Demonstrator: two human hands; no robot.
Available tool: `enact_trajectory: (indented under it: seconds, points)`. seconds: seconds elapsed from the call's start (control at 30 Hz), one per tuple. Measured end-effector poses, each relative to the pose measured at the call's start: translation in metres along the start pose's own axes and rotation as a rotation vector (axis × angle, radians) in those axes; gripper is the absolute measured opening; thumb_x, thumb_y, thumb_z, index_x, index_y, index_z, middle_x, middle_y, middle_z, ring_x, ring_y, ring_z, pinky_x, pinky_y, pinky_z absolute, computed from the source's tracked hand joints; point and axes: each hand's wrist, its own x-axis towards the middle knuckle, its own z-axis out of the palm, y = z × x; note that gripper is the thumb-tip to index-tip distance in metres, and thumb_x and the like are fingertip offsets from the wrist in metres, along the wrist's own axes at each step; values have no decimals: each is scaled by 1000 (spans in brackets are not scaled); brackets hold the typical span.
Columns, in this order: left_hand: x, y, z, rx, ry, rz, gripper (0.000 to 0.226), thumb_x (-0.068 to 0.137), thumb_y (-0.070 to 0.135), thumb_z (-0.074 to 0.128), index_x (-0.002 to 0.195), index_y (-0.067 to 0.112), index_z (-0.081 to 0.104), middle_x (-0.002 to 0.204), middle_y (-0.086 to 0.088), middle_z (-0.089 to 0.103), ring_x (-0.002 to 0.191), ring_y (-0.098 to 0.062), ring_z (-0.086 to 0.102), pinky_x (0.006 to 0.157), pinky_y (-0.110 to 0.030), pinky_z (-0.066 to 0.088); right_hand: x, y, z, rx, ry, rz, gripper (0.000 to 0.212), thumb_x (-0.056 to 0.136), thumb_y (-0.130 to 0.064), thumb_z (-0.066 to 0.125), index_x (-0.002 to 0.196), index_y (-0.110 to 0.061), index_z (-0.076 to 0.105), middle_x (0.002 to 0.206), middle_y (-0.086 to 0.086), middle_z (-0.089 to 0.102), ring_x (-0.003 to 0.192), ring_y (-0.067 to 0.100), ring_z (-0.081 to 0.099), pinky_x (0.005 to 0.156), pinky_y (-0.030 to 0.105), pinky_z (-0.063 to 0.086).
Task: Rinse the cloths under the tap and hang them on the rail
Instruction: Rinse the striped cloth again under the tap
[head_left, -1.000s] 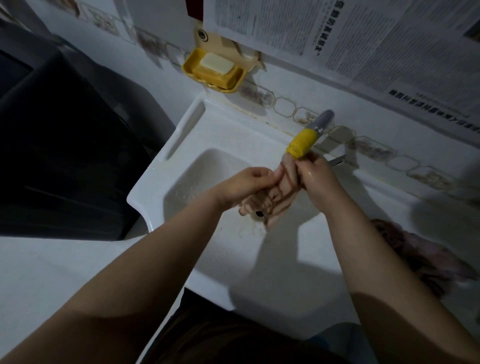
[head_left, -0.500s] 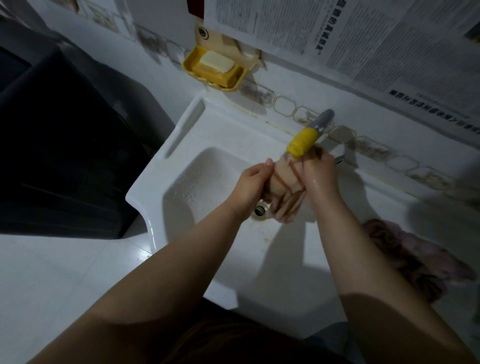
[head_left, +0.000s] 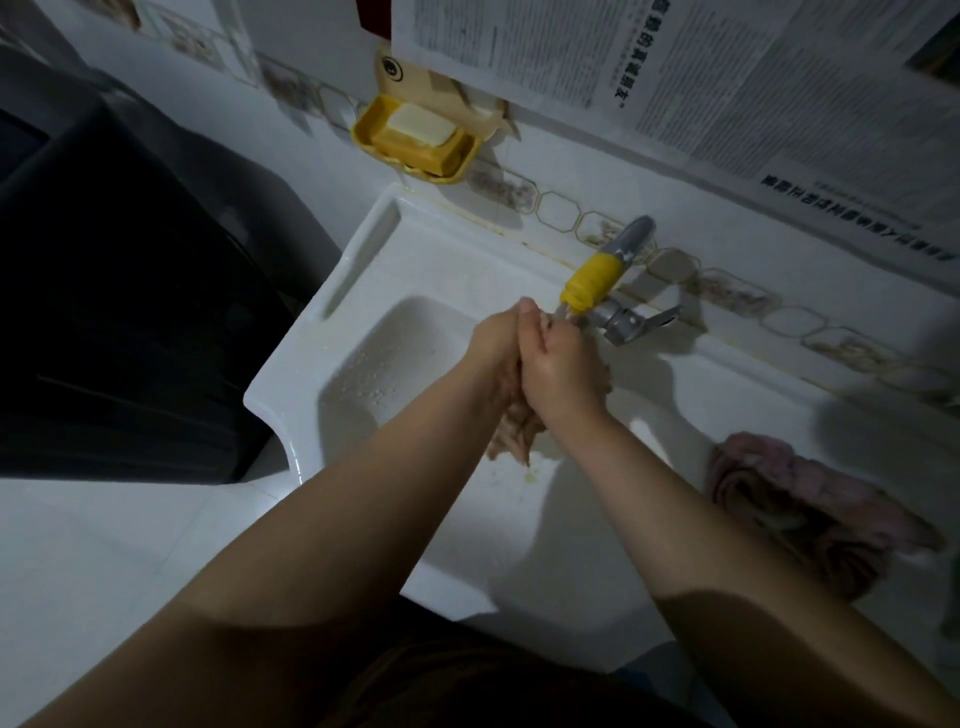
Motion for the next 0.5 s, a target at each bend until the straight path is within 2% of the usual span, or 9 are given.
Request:
enact_trajectory:
  seconds: [0.03,0.1,0.17,0.23,0.3,0.37,0.4,0.47,0.5]
  points:
    - [-2,-2,1,8,1,-26,33,98,31,51,74,10,57,48,0,59,60,-19,53,49,-24,49,5,5,-1,-41,-11,37,53,100,-43,34,83,-3,65,87,20,67,85,33,62,71,34,43]
    - [-2,-9,5,42,-29,-59,37,95,36,56,83,2,66,71,-12,69,72,-25,64,69,-35,56,24,18,-4,-91,-35,133,45,100,-36,35,91,-1,64,97,21,65,93,35,61,71,33,41]
    - [0,-10,5,81,1,-42,40,92,40,57,88,2,68,85,-16,70,82,-28,67,82,-40,56,23,19,-3,-49,0,134,44,100,-36,38,83,-5,63,91,21,66,87,36,62,66,32,39]
    - [3,-5,0,97,38,-17,38,94,39,56,77,5,63,74,-13,62,73,-26,62,76,-36,51,6,10,1,10,30,28,49,100,-41,37,63,-13,53,73,19,64,69,33,60,59,34,41]
    - [5,-3,-3,94,8,-25,40,96,38,53,73,6,59,68,-11,57,69,-23,59,69,-34,49,-5,4,0,-3,2,-35,51,101,-41,36,60,-14,48,68,20,63,65,32,58,57,33,38]
    - [2,-5,-3,164,-39,-63,45,93,47,54,81,5,65,77,-13,67,71,-24,66,68,-32,55,9,15,-5,-55,-21,40,47,101,-37,37,73,-8,60,81,22,66,77,34,61,64,36,42]
    - [0,-5,-4,226,-69,-63,50,91,52,54,89,5,69,88,-15,71,80,-25,69,77,-36,57,19,23,-8,-58,-40,97,41,100,-34,38,84,-6,62,91,22,66,87,35,62,70,37,43]
    - [0,-2,-12,332,-130,-18,57,89,59,53,101,6,70,103,-16,72,97,-29,69,94,-42,53,32,33,-16,52,-109,155,22,99,-28,42,96,-11,55,100,16,62,98,29,58,74,31,39]
    - [1,2,-18,339,-179,8,56,91,57,51,105,5,69,104,-16,72,100,-29,68,95,-42,52,32,35,-20,125,-180,167,16,100,-27,43,96,-14,50,98,10,58,98,24,56,73,26,35]
